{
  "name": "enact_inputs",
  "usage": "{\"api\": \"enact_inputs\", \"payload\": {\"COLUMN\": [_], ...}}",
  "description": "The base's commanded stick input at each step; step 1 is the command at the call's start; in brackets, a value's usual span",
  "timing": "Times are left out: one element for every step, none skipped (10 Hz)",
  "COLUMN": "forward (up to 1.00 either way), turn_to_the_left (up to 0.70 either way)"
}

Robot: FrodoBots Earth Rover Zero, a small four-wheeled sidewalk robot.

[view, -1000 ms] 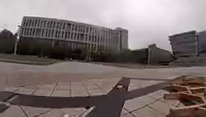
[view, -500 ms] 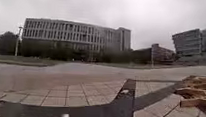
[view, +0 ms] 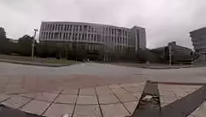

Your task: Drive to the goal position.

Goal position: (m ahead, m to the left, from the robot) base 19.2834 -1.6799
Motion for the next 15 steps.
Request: {"api": "enact_inputs", "payload": {"forward": [0.70,0.70,0.70,0.70,0.70,0.70,0.70,0.70,0.70,0.70,0.70,0.70,0.70,0.70,0.70], "turn_to_the_left": [0.00,0.00,0.00,0.02,0.22,0.35,0.35,0.35,0.03,0.00,0.00,0.00,0.00,0.00,0.00]}}
